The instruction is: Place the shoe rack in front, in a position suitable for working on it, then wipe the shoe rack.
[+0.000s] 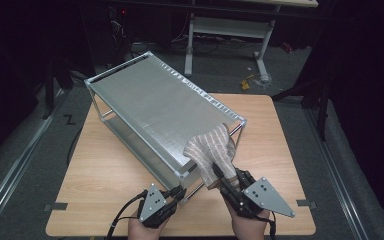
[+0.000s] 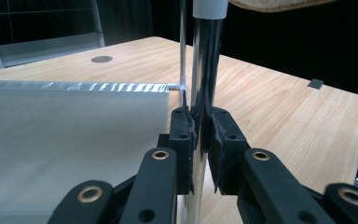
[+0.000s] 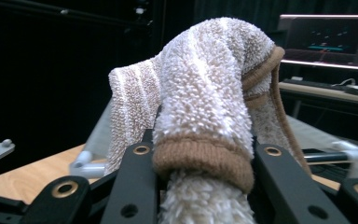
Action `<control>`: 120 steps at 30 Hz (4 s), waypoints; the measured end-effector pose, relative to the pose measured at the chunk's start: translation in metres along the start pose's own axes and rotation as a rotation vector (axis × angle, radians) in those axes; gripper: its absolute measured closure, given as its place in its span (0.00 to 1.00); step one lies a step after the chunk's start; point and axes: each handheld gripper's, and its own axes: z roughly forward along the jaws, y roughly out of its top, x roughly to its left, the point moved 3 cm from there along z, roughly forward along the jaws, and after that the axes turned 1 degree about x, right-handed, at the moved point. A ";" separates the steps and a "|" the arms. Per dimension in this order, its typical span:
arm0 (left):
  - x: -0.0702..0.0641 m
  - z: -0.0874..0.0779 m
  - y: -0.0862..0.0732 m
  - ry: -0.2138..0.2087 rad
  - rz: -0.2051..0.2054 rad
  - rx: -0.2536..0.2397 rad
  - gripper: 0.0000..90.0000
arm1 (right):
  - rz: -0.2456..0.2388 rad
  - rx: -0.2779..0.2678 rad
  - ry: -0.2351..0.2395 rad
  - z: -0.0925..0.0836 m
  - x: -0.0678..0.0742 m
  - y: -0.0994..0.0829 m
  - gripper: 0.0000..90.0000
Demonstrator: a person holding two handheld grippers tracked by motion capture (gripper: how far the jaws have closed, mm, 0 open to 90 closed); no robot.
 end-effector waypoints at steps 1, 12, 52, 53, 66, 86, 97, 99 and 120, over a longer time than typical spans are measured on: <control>0.000 0.000 0.000 -0.001 -0.001 -0.001 0.89 | 0.004 0.001 0.008 0.002 0.002 -0.001 0.80; -0.001 0.001 0.000 0.000 0.001 -0.003 0.89 | 0.000 0.035 0.060 0.007 0.022 -0.018 0.80; 0.002 0.000 -0.003 -0.016 -0.009 -0.010 0.89 | 0.045 0.100 -0.139 0.031 -0.060 -0.030 0.80; 0.002 0.000 -0.003 -0.015 -0.009 -0.010 0.89 | 0.041 0.096 -0.123 0.030 -0.054 -0.031 0.80; 0.001 0.001 -0.003 -0.017 -0.011 -0.013 0.89 | -0.007 0.053 0.084 0.009 0.025 -0.033 0.79; 0.001 0.002 -0.003 -0.015 -0.015 -0.010 0.89 | 0.034 0.069 -0.081 0.033 -0.040 -0.031 0.80; 0.002 0.002 -0.002 -0.021 -0.020 -0.010 0.89 | 0.071 0.116 -0.253 0.045 -0.105 -0.036 0.80; 0.001 0.002 -0.002 -0.021 -0.019 -0.011 0.89 | 0.076 0.124 -0.274 0.046 -0.112 -0.036 0.80; 0.002 0.001 -0.002 -0.026 -0.023 -0.006 0.89 | 0.052 0.078 -0.230 0.005 -0.096 -0.026 0.80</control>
